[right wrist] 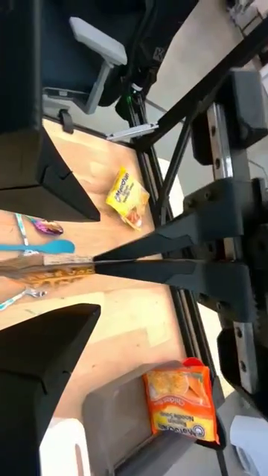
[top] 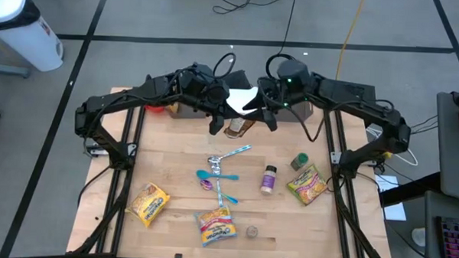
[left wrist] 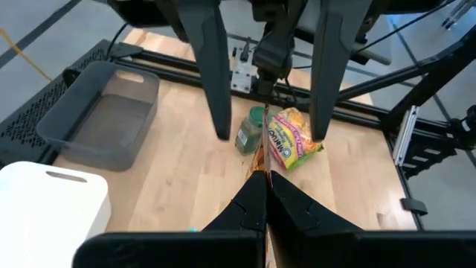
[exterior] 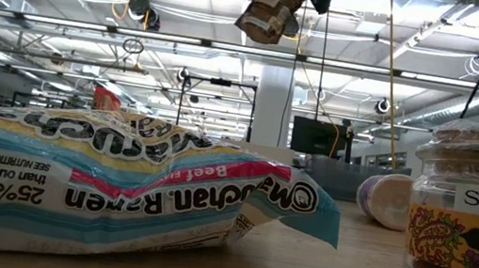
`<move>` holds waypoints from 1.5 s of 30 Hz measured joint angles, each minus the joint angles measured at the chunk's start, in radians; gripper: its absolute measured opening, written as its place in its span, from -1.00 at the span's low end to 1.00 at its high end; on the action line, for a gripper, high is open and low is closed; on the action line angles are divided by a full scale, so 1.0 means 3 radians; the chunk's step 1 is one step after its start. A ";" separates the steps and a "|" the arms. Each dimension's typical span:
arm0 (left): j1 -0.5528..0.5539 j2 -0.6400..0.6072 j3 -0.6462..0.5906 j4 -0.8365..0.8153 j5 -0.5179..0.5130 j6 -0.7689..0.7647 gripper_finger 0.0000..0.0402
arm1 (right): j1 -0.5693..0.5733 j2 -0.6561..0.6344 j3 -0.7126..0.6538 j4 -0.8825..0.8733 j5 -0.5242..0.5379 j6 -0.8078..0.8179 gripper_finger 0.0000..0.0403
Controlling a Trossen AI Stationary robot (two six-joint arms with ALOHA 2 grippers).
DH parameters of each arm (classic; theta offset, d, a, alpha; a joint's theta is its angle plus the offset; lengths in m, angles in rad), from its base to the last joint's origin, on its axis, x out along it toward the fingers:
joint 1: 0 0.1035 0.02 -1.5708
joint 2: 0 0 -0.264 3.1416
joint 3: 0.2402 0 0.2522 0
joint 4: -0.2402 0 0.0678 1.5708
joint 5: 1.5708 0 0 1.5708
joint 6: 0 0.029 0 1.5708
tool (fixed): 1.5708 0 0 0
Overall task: Pick & Place Food Item
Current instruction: Put the orange seasoning pack into the white bin
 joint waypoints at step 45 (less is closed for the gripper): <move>0.0047 -0.0001 0.0000 0.0092 0.0022 0.0001 -0.86 | 0.0000 0.0010 -0.0003 -0.0300 0.0210 -0.0337 -1.00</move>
